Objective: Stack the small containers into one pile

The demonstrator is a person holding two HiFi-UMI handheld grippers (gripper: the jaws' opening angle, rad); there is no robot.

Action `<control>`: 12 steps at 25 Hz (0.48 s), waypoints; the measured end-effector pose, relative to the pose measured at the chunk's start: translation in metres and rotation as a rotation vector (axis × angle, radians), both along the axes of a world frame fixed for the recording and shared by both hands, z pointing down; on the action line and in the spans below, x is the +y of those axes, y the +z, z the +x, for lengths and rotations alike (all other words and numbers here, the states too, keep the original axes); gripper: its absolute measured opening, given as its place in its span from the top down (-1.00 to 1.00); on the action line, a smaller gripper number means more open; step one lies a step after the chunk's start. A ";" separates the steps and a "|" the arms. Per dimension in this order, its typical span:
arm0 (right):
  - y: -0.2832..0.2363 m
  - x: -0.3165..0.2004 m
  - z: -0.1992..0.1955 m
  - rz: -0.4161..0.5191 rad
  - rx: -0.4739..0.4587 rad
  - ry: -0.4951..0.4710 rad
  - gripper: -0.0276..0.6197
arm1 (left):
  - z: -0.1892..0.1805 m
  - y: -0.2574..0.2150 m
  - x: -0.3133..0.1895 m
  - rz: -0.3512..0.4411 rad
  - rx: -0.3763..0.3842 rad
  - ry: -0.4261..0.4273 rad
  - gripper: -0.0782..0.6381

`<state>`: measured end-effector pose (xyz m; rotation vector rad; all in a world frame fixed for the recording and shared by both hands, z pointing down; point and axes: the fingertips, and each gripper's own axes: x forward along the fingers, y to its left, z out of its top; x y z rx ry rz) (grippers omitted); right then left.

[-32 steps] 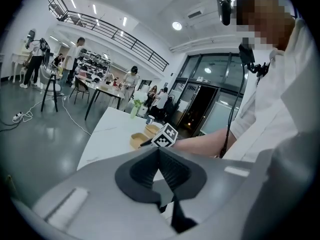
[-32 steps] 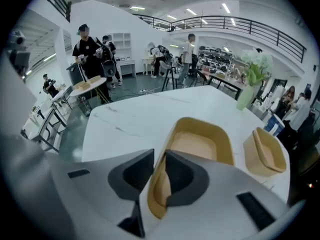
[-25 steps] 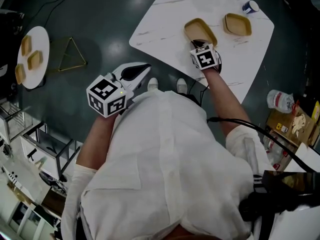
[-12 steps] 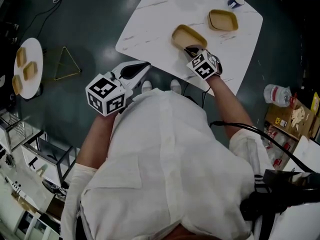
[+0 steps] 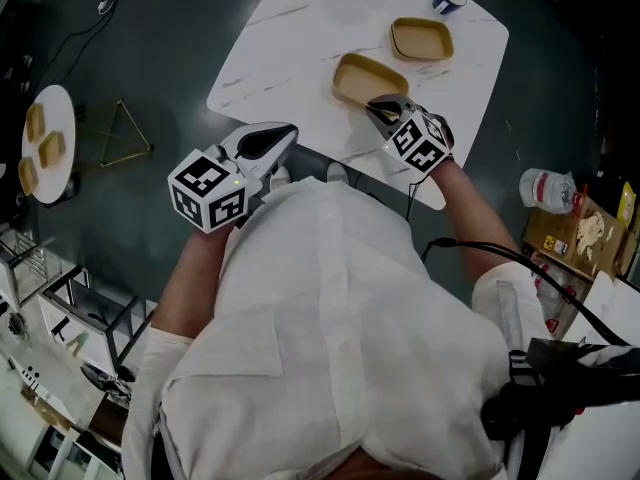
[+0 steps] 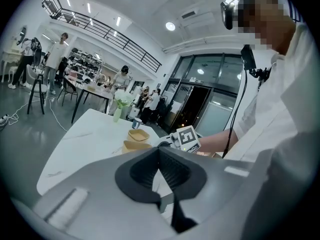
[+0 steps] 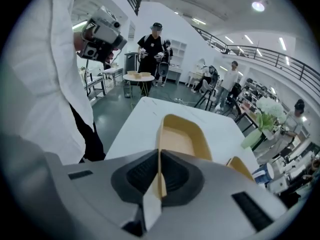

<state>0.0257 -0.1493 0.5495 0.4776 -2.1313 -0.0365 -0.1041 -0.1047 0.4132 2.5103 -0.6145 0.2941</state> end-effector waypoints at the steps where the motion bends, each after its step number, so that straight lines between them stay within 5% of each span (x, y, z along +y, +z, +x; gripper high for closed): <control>1: -0.005 0.000 0.005 0.009 0.001 -0.018 0.87 | 0.004 0.000 -0.001 -0.001 -0.001 -0.003 0.76; 12: -0.038 -0.012 0.071 0.130 0.080 -0.201 0.87 | 0.033 0.002 0.004 -0.011 -0.012 -0.050 0.76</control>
